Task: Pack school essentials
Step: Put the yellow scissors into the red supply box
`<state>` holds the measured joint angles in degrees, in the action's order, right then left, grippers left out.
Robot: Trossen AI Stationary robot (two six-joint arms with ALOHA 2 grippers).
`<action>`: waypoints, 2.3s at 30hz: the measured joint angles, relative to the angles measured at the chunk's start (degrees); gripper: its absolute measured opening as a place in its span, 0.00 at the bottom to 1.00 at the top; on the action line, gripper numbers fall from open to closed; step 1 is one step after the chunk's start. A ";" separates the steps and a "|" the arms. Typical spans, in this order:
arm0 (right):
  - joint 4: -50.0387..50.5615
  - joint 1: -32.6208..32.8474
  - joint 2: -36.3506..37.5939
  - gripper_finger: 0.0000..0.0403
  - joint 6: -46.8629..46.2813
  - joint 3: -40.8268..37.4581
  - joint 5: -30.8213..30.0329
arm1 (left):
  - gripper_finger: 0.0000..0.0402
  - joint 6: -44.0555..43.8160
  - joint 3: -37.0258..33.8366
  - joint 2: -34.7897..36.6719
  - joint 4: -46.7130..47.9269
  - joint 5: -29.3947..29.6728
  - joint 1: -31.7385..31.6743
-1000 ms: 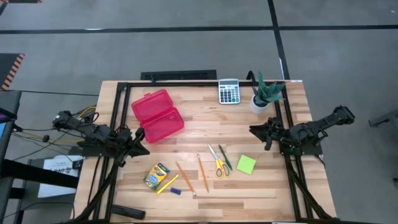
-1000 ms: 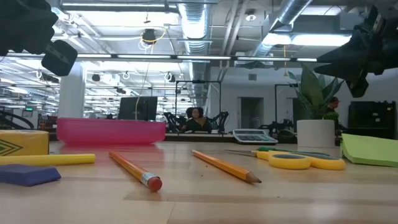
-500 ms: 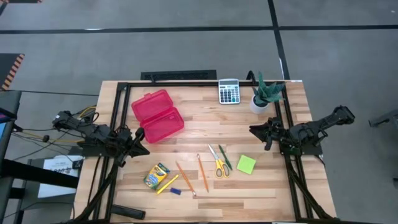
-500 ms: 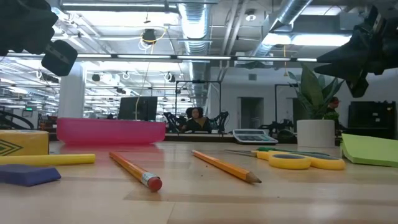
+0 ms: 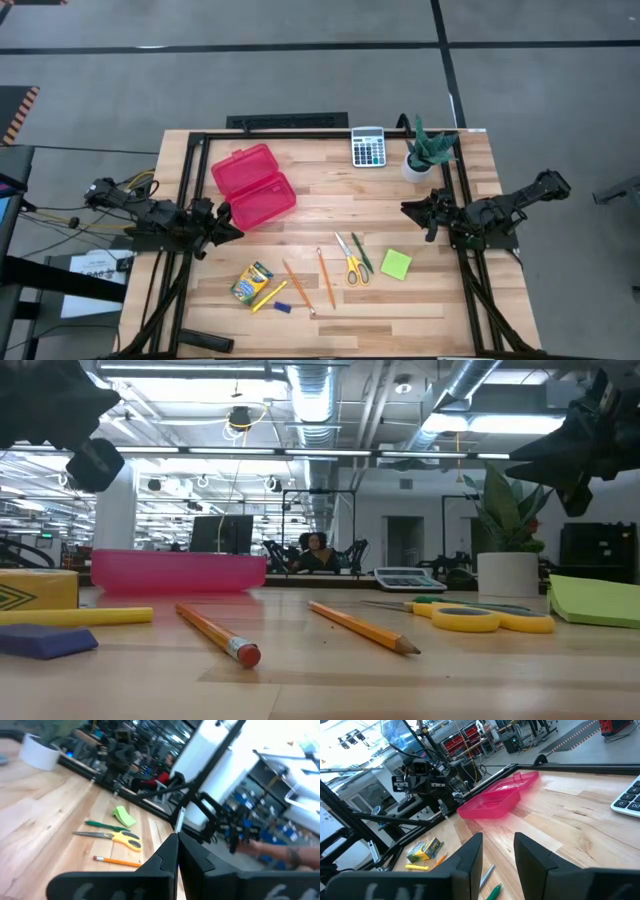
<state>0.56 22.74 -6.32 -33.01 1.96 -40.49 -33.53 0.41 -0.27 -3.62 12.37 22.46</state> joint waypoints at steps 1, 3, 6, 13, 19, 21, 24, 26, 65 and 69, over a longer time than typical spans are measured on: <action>-0.19 -0.01 0.01 0.30 0.00 0.00 -0.02 | 0.00 -0.19 -0.01 0.01 -0.16 1.25 0.00; -0.98 0.00 0.01 0.30 -0.02 -0.06 -0.02 | 0.00 -0.66 0.01 0.02 -0.73 3.17 0.00; -1.77 -0.01 0.02 0.30 -0.02 -0.11 -0.04 | 0.00 -5.77 -0.01 0.00 -2.99 5.40 0.00; -2.44 -0.01 0.02 0.30 -0.09 -0.13 -0.11 | 0.00 -14.91 -0.01 0.02 -5.57 21.09 0.02; -3.03 0.03 0.01 0.30 -11.54 -0.15 0.09 | 0.00 -18.46 -0.01 0.01 -6.49 36.94 0.00; -3.17 -0.07 0.01 0.30 -13.90 -0.15 -0.22 | 0.00 -21.46 -0.03 0.00 -6.52 41.90 0.00; -4.68 -1.35 0.02 0.31 -19.02 0.19 -0.25 | 0.01 -22.95 -0.03 0.00 -7.16 42.32 0.00; -4.04 -2.05 -0.08 0.32 -18.24 1.80 3.67 | 0.04 -23.45 -0.03 0.00 -8.20 39.97 0.00; 16.67 -2.42 -106.30 0.55 -18.76 59.69 3.57 | 0.62 -17.80 2.70 -0.02 -11.02 33.40 0.02; 18.31 -2.30 -108.32 0.52 -24.88 60.06 4.88 | 0.62 -17.82 2.72 -0.02 -10.25 33.41 0.02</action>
<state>18.87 20.43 -114.64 -57.89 62.02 -35.61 -51.35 3.13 -0.30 -13.87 45.78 22.48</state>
